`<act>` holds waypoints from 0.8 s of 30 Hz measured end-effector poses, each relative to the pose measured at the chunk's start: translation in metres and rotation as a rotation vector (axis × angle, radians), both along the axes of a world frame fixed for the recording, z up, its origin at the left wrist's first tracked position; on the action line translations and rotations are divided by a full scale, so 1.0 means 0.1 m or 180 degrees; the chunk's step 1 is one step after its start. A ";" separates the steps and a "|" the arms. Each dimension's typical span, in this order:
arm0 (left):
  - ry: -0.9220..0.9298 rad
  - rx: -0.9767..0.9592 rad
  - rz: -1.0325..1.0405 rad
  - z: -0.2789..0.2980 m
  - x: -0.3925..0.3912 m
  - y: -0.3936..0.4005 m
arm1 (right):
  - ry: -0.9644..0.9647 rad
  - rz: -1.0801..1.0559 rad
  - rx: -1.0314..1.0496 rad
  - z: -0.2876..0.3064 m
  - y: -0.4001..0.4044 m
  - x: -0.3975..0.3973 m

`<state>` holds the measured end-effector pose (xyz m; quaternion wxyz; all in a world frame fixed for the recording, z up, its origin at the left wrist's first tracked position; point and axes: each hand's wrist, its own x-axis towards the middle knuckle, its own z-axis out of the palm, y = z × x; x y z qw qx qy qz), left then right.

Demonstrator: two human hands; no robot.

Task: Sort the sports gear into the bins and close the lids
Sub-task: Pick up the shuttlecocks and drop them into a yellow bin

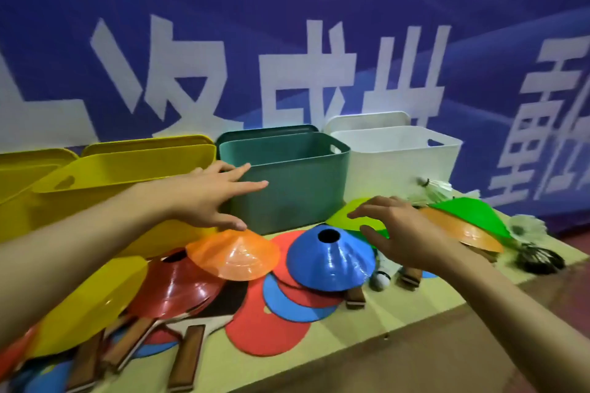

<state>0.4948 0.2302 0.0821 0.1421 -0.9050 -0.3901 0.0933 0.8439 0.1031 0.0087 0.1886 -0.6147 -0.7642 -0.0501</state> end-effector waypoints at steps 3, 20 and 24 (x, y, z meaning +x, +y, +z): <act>0.0001 -0.0066 -0.0459 -0.10 0.62 0.02 | 0.0059 -0.0378 -0.0057 -0.18 -0.20 0.54; 0.0126 -0.0285 -0.1844 -0.95 2.77 -0.13 | 0.0014 -0.1485 -0.0133 -0.17 0.19 2.11; 0.0320 -0.0312 -0.1840 -1.06 2.86 -0.05 | 0.0412 -0.1853 -0.0221 -0.13 0.76 2.27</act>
